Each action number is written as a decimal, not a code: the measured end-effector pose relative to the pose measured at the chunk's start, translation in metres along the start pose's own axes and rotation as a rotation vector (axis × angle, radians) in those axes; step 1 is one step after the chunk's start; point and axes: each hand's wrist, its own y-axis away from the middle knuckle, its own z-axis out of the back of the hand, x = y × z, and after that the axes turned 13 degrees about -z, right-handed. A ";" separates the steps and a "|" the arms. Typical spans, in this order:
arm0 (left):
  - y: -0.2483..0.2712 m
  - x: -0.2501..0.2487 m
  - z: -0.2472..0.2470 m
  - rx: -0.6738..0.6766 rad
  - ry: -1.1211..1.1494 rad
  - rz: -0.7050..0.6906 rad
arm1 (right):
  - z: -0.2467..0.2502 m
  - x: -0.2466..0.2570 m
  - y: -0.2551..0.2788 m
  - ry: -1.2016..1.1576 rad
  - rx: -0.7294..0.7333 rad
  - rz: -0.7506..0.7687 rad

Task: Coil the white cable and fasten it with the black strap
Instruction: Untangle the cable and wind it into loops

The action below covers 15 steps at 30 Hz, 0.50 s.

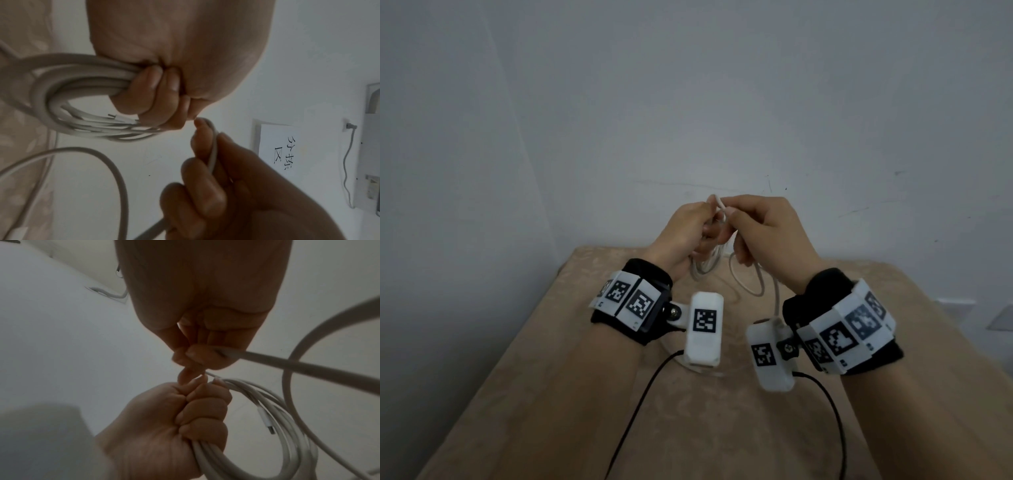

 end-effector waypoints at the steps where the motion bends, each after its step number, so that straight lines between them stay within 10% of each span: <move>1: 0.000 0.001 0.000 -0.019 0.007 -0.012 | -0.002 0.000 0.001 0.000 0.007 0.007; 15: -0.001 -0.001 0.003 -0.067 0.178 0.068 | -0.017 0.001 0.007 0.255 0.077 0.094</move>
